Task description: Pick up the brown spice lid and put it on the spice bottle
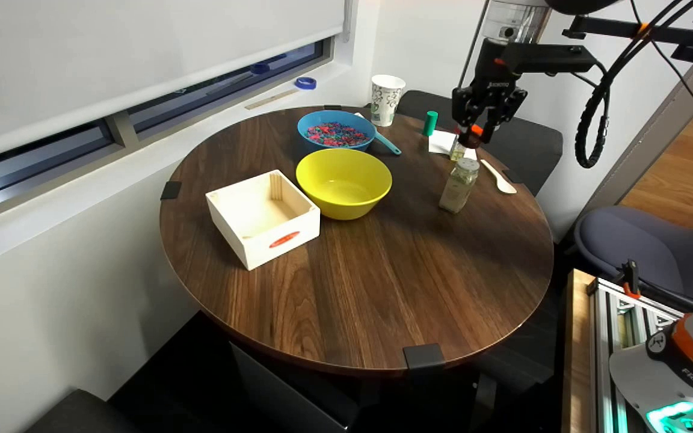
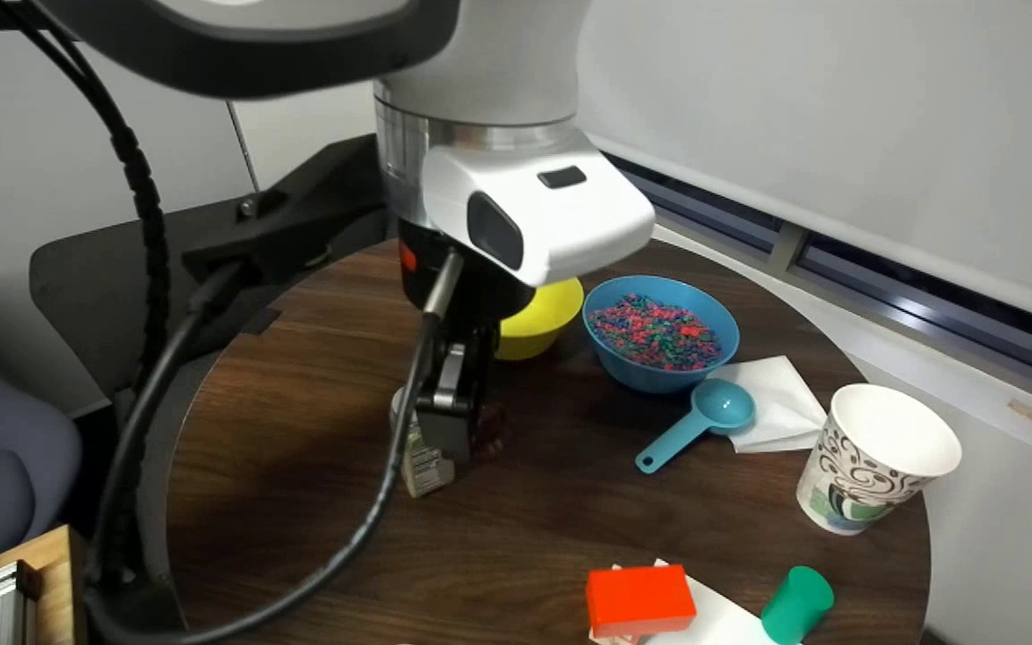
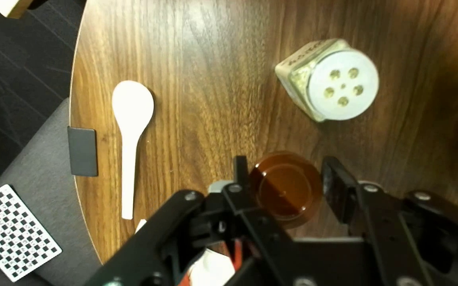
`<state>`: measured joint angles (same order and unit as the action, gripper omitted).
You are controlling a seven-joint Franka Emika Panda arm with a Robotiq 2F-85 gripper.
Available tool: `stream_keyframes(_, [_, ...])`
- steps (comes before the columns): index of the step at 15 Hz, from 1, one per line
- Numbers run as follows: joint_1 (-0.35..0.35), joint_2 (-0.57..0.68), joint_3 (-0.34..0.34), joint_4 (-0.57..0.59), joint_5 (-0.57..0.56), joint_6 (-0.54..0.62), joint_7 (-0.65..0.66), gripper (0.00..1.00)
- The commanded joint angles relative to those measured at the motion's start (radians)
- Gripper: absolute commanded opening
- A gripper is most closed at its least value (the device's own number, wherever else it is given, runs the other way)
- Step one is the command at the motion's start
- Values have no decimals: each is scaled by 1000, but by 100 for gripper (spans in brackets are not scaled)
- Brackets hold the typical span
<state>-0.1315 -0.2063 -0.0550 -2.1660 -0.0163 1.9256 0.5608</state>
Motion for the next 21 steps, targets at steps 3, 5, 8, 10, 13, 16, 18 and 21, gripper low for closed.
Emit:
stream_keyframes(3, [28, -74, 38, -6, 8, -66, -43, 23])
stream_keyframes(5, [35, -80, 49, -11, 15, -72, -54, 23])
stream_keyframes(8, [45, -78, 53, -19, 38, -64, -72, 23])
stream_keyframes(10, [50, -76, 49, -25, 64, -63, -89, 23])
stream_keyframes(13, [51, -73, 47, -32, 102, -69, -110, 23])
stream_keyframes(16, [46, -65, 47, -33, 113, -77, -109, 23])
stream_keyframes(18, [41, -57, 51, -37, 93, -77, -96, 23])
stream_keyframes(21, [37, -45, 47, -42, 92, -77, -97, 23])
